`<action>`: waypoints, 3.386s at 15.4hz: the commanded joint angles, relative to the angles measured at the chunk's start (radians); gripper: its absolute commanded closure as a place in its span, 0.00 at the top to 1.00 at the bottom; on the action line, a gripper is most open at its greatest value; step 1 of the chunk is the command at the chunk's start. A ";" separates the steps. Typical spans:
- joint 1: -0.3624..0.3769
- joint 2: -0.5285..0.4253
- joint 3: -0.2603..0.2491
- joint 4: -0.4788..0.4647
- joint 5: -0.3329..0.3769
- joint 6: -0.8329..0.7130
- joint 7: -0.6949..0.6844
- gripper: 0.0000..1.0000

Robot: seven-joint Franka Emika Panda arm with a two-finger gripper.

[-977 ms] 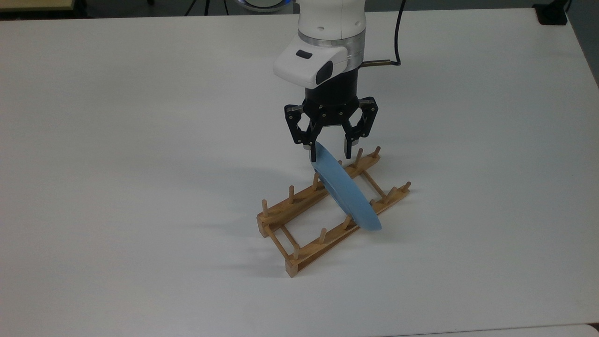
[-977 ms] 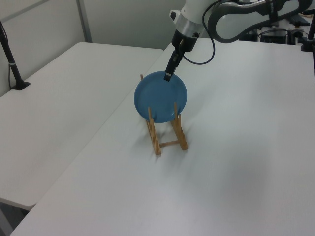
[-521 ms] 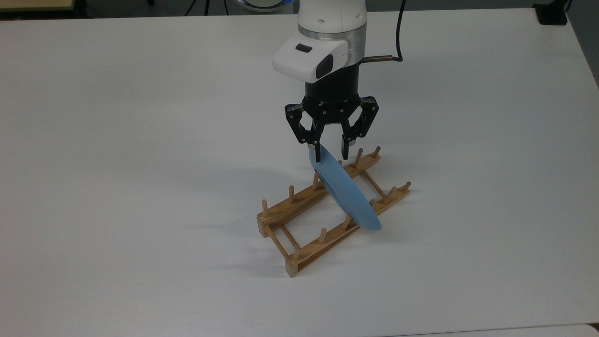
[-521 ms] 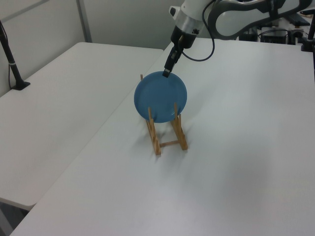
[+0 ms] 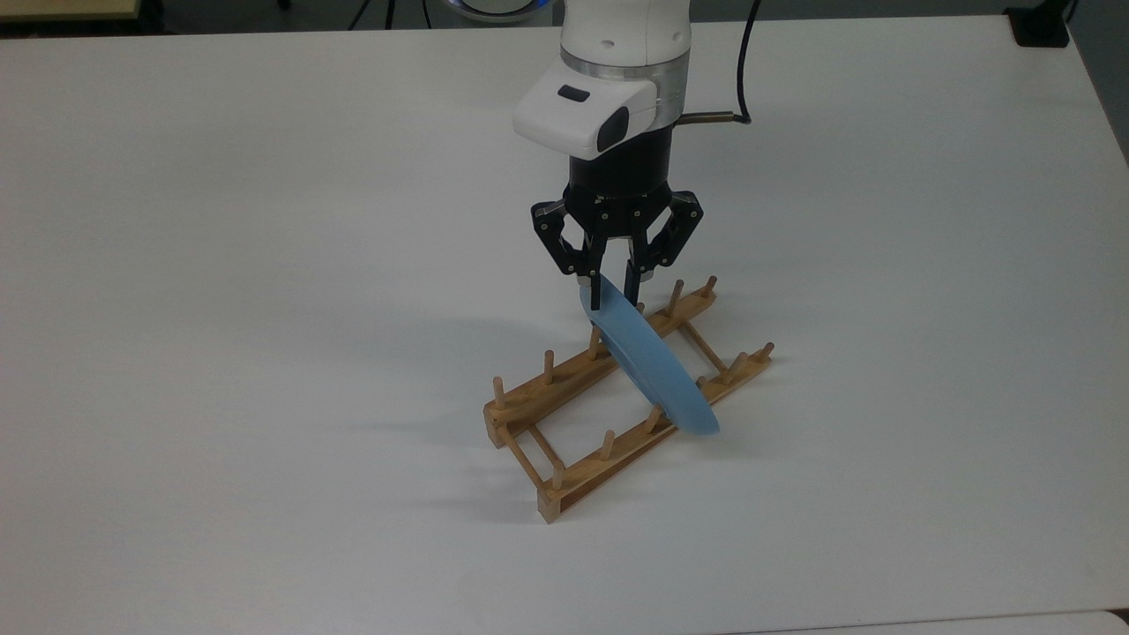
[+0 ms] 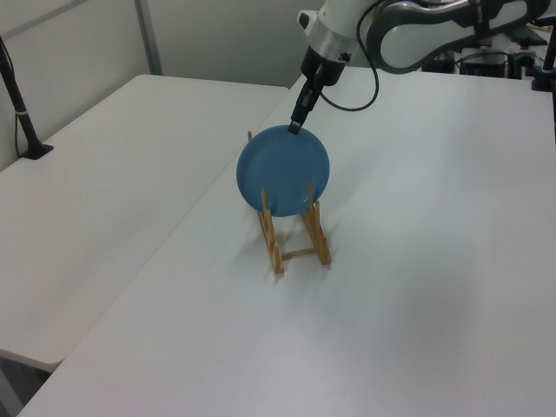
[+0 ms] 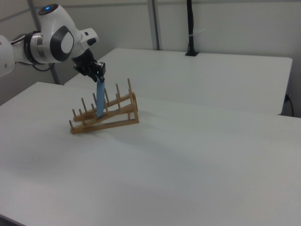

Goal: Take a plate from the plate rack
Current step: 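Lower the open gripper onto the rim of the blue plate, then close the gripper on the blue plate's rim, then lift the blue plate up out of the rack slots, then carry the plate away from the rack and lower it to the table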

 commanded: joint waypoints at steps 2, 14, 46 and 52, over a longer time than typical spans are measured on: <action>0.011 0.018 -0.009 0.002 -0.041 0.022 0.013 0.28; 0.012 -0.005 -0.009 0.003 -0.044 0.019 0.009 0.07; -0.363 -0.239 -0.022 -0.196 0.290 -0.589 -0.621 0.09; -0.445 -0.258 -0.025 -0.381 0.347 -0.456 -0.798 0.09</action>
